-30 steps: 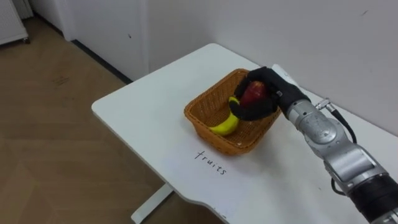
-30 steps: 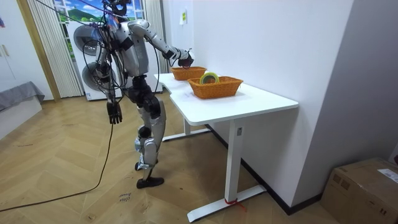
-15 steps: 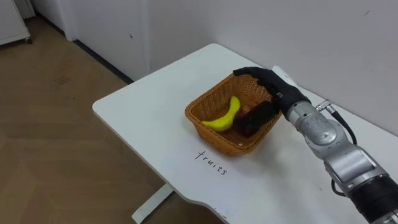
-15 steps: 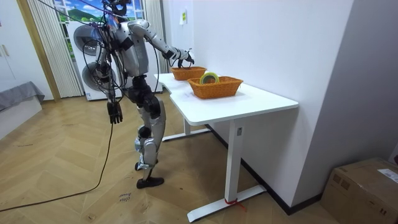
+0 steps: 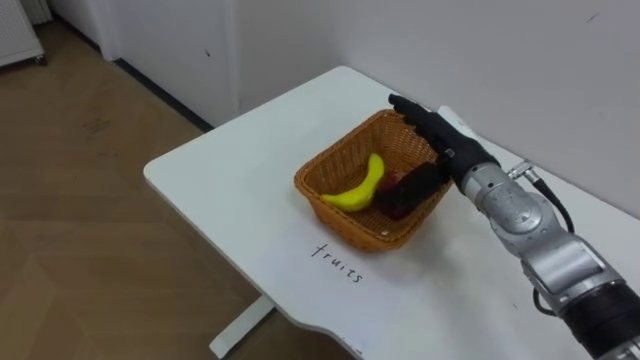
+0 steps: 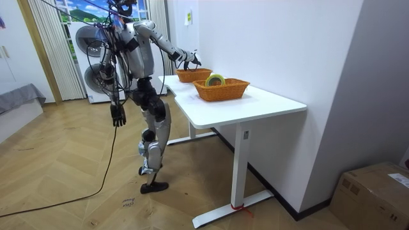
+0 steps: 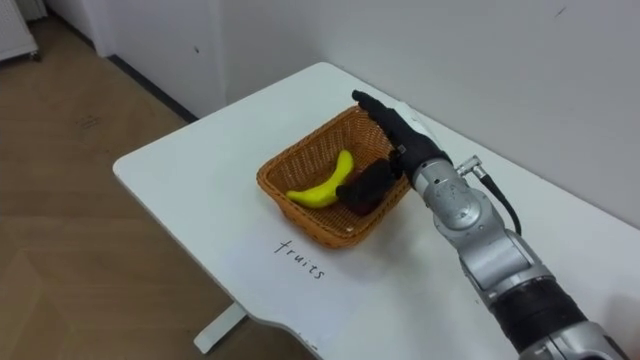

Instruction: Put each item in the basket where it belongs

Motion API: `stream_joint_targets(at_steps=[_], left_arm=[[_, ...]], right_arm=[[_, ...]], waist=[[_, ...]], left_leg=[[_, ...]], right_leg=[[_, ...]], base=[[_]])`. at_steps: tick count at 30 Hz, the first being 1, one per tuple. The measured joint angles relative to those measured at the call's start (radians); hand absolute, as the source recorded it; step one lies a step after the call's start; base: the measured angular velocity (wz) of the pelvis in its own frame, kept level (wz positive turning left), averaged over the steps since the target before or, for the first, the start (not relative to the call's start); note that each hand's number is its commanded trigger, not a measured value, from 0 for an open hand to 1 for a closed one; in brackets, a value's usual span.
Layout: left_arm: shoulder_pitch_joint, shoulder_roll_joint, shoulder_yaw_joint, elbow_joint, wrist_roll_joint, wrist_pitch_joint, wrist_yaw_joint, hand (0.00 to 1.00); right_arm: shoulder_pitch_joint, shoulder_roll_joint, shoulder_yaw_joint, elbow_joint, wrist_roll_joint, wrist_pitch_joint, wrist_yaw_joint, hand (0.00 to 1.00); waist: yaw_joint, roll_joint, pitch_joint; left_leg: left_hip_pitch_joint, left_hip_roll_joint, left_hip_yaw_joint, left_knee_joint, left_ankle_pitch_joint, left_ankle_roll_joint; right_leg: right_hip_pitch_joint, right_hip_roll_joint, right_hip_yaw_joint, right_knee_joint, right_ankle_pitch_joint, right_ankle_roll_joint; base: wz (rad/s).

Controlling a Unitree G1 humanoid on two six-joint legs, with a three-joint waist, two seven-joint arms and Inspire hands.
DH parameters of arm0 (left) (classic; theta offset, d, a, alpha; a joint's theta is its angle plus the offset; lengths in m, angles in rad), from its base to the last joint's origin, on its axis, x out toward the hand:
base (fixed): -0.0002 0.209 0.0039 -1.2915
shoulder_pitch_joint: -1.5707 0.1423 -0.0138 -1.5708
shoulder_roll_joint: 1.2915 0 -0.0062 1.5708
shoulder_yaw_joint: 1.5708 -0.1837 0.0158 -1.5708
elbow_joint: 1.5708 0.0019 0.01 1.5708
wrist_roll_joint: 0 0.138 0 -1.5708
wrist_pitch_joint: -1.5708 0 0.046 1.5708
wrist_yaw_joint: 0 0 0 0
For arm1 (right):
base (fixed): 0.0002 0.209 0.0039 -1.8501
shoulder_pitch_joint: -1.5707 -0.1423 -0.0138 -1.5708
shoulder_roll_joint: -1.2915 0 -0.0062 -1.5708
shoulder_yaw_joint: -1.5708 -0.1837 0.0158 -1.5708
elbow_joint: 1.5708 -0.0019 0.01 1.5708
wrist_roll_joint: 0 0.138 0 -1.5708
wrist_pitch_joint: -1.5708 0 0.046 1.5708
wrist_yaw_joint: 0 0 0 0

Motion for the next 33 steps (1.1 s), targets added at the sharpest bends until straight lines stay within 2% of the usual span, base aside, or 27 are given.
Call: stream_joint_targets(at_steps=[6, 10, 13, 19, 24, 27, 31, 33], left_arm=[[0.0, 0.0, 0.001, -0.001, 0.0, 0.0, 0.001, 0.0], [0.003, -0.003, 0.002, -0.001, -0.001, 0.001, -0.003, 0.0], [0.003, -0.003, 0.002, -0.004, -0.003, 0.0, -0.005, 0.0], [0.001, -0.001, 0.002, -0.014, -0.002, -0.005, -0.005, 0.0], [-0.01, 0.001, 0.003, -0.013, -0.008, -0.013, -0.004, 0.0], [-0.028, 0.001, 0.003, -0.009, -0.011, -0.026, -0.004, 0.0], [-0.039, 0.002, 0.003, -0.006, -0.011, -0.028, -0.004, 0.0], [-0.047, 0.002, 0.003, -0.006, -0.011, -0.028, -0.004, 0.0]], right_arm=[[0.001, 0.0, -0.001, 0.0, -0.006, 0.0, 0.0, 0.0], [0.002, -0.001, -0.018, -0.002, -0.022, 0.0, 0.0, 0.0], [0.002, -0.004, -0.046, -0.006, -0.01, 0.0, -0.005, 0.0], [0.002, -0.033, -0.095, -0.07, -0.002, -0.001, -0.029, 0.0], [0.002, -0.084, -0.112, -0.102, 0.012, -0.007, -0.035, 0.0], [0.002, -0.088, -0.152, -0.114, 0.008, -0.007, -0.037, 0.0], [0.002, -0.096, -0.209, -0.19, 0.006, -0.009, -0.076, 0.0], [0.002, -0.111, -0.23, -0.205, 0.0, -0.019, -0.105, 0.0]], waist=[[-0.005, 0.006, 0.0026], [-0.029, 0.007, 0.0012], [-0.036, 0.005, -0.0037], [-0.09, -0.001, -0.0079], [-0.128, -0.005, -0.0092], [-0.141, -0.007, -0.0085], [-0.191, -0.006, -0.0082], [-0.204, -0.006, -0.0081]], left_leg=[[0.014, 0.003, 0.004, -0.005, 0.0, 0.0], [0.013, 0.003, 0.007, -0.004, 0.0, 0.0], [0.014, 0.007, 0.025, -0.005, 0.0, 0.0], [0.016, 0.008, 0.035, -0.007, -0.001, 0.002], [0.038, 0.012, 0.058, -0.02, -0.001, 0.003], [0.04, 0.022, 0.09, -0.023, -0.002, 0.005], [0.034, 0.025, 0.104, -0.021, -0.003, 0.006], [0.034, 0.026, 0.107, -0.02, -0.003, 0.007]], right_leg=[[0.008, 0.001, 0.006, 0.003, 0.0, 0.0], [0.007, 0.0, 0.006, 0.006, 0.0, 0.0], [0.0, 0.0, 0.024, 0.009, 0.0, 0.0], [-0.01, -0.001, 0.045, 0.017, 0.0, 0.0], [-0.002, -0.002, 0.075, 0.021, 0.001, 0.0], [-0.019, -0.001, 0.095, 0.032, 0.001, -0.002], [-0.029, 0.002, 0.114, 0.028, 0.004, -0.005], [-0.033, 0.003, 0.121, 0.029, 0.005, -0.005]], base=[[-0.03], [-0.02], [-0.13], [-0.07], [-0.15], [-0.25], [-0.12], [-0.08]])
